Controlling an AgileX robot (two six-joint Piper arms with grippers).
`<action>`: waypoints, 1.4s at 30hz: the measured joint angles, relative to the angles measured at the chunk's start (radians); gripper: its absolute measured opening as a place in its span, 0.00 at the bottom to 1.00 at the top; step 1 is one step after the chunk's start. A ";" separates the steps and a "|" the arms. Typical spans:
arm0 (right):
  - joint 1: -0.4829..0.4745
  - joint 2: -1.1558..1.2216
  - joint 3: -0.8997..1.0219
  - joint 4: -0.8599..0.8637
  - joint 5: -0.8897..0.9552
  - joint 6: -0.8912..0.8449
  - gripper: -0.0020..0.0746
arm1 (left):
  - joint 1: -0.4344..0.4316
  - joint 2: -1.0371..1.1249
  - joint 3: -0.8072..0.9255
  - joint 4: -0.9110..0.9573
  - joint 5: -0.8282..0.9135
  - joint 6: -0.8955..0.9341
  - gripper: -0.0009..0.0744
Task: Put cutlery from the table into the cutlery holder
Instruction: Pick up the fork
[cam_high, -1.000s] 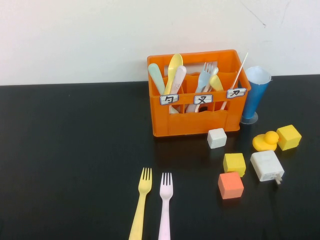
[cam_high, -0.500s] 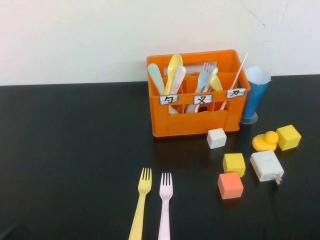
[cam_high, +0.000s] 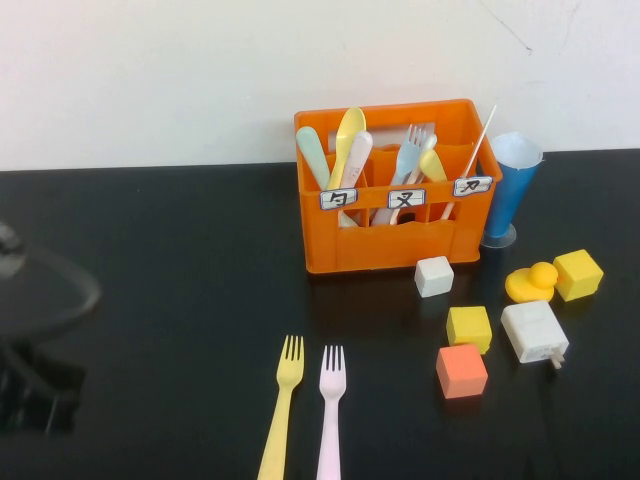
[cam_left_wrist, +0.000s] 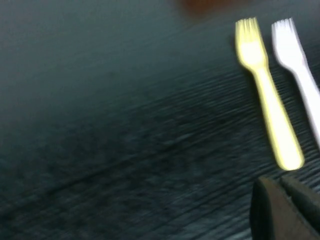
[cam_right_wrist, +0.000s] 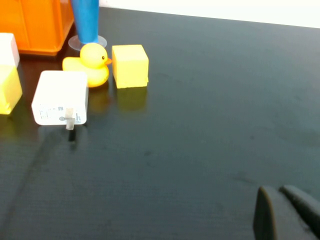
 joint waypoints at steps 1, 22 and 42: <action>0.000 0.000 0.000 0.000 0.000 0.000 0.04 | -0.016 0.048 -0.034 0.029 0.005 0.002 0.01; 0.000 0.000 0.000 0.000 0.000 0.000 0.04 | -0.626 0.746 -0.402 0.482 0.095 -0.520 0.17; 0.000 0.000 0.000 0.000 0.000 -0.012 0.04 | -0.626 0.933 -0.436 0.404 -0.071 -0.635 0.49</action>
